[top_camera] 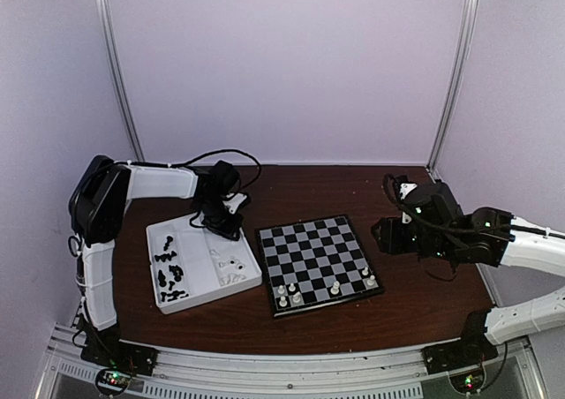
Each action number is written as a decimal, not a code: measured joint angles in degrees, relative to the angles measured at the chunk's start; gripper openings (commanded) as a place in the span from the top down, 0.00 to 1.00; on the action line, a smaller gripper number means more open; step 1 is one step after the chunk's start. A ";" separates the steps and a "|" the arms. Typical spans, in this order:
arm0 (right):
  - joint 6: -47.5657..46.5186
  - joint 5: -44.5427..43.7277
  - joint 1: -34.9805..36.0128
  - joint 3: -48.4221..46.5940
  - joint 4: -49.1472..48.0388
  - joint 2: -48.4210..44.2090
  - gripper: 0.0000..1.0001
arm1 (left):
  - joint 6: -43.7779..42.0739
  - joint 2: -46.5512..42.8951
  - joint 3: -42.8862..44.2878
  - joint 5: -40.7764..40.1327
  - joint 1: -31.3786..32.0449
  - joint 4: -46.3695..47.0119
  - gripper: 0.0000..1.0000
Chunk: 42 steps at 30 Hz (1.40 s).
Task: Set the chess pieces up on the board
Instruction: Pick up the chess piece from the storage box, then adjust the chess piece.
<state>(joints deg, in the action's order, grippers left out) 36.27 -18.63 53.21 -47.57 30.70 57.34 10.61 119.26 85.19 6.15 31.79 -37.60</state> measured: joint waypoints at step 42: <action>-1.97 19.26 1.36 -6.49 -30.25 26.53 0.46 | 38.95 -21.22 -17.99 25.66 9.05 27.58 0.89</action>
<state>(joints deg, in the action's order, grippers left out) 34.30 0.62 54.57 -54.06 0.45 83.88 49.56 98.04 67.20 31.81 40.84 -10.02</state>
